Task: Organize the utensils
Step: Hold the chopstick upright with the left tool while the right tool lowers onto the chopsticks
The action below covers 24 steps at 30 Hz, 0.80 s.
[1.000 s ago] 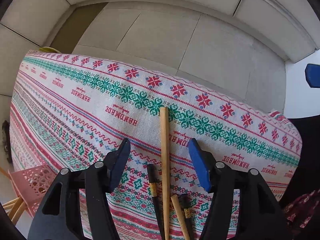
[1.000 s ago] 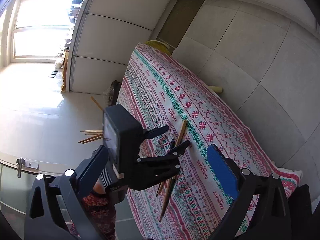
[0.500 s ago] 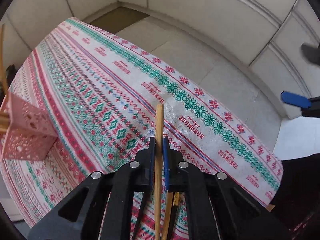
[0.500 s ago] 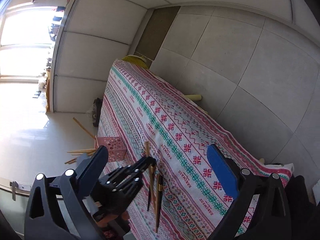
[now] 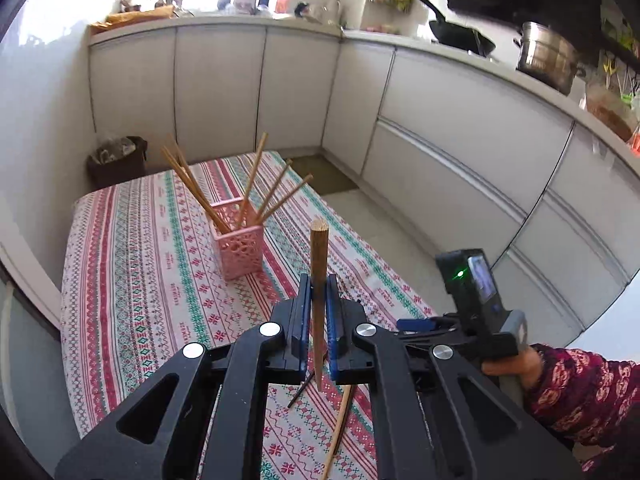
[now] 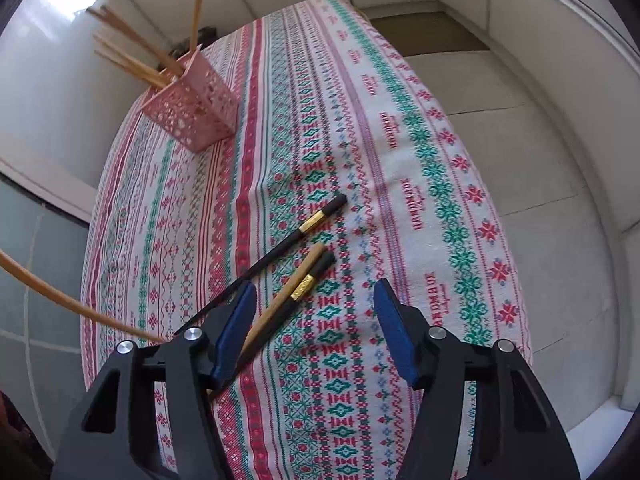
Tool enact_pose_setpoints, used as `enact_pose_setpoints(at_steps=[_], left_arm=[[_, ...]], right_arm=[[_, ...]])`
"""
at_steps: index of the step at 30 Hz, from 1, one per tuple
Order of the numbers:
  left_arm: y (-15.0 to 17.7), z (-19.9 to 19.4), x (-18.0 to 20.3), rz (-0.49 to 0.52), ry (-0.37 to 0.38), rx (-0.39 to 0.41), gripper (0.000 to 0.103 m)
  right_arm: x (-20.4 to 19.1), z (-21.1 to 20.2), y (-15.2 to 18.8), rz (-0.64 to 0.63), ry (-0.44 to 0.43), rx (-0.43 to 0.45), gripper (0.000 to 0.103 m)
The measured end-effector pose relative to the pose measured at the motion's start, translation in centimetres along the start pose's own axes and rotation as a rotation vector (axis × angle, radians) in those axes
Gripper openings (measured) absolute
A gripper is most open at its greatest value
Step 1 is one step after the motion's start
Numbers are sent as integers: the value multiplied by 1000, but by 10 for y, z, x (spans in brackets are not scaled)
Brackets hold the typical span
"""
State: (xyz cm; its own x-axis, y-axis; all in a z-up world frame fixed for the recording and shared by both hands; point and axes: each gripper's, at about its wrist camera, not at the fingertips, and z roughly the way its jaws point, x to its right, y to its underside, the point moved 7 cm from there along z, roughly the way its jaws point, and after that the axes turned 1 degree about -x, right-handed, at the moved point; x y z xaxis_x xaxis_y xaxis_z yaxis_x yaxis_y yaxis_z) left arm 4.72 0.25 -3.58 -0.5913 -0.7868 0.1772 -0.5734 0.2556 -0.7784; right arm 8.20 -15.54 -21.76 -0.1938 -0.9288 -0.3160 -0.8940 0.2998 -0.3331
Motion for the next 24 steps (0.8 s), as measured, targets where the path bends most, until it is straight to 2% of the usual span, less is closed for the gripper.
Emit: enact_pose_setpoints(at_steps=[1,3,6,11,13,19,21,24], left_arm=[[0,-9,-7,-26,7,33,6],[-1,-26,-22,-62,3,82,6],[-3,-42,-32,-76,-3,114,6],[-3,-78,-43,-117,-9,143,6],[-3,-84,-45,-126,-12,146,6],[0,-89,-51,-136,-9,156,6],[0,-89,-53,-141,-10,158,6],[1,-90,-54,-142,-8,159,6]], right_arm=[[-4,5,1,17,-41,-19,42],[-9,14,1,72,-118,-67,38],[-13,21,-3,116,-154,-96,38],[-24,27,-1,135,-152,-138,38],[-26,34,0,120,-91,-148,37],[-24,34,1,132,-28,-168,38],[-18,35,0,131,0,-175,35],[-17,43,-3,102,100,-214,37]])
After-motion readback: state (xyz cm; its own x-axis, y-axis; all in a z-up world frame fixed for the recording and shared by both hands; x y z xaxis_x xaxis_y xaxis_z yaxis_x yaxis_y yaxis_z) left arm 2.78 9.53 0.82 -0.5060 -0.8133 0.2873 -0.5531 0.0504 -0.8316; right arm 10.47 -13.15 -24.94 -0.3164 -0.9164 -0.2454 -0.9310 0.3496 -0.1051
